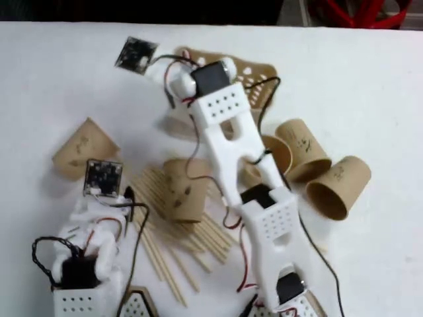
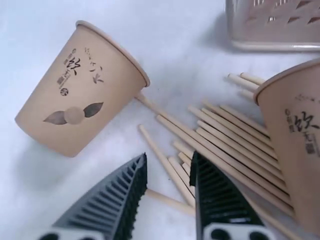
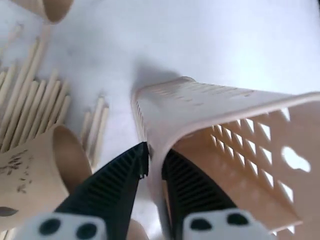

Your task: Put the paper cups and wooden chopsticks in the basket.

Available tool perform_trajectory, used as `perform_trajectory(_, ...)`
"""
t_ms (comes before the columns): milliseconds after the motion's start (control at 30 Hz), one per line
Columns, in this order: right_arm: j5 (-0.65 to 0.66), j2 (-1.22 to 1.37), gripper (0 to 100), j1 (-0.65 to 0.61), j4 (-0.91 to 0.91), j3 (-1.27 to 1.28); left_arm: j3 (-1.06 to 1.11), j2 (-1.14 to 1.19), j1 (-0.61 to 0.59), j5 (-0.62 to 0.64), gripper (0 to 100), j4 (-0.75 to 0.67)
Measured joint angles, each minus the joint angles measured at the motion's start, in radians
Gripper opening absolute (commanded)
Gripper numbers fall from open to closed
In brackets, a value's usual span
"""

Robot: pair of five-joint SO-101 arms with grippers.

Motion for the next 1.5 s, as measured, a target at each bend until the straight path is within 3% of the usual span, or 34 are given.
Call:
perform_trajectory(300, -0.032, -0.071, 26.8, -0.014, 0.006, 0.000, 0.000, 0.000, 0.000, 0.000, 16, 0.000)
perform_trajectory(600, -0.126, -0.347, 24.8, -0.015, 0.014, 0.020, 0.000, 0.000, 0.000, 0.000, 16, -0.003)
perform_trajectory(833, -0.126, -0.605, 24.8, -0.003, 0.015, 0.322, 0.000, 0.000, 0.000, 0.000, 16, -0.017)
perform_trajectory(1300, -0.126, -1.166, 24.8, 0.359, 0.015, 0.959, 0.000, 0.000, 0.000, 0.000, 16, -0.017)
perform_trajectory(1500, -0.161, -1.186, 24.8, 0.393, -0.011, 1.204, 0.000, 0.000, 0.000, 0.000, 16, -0.017)
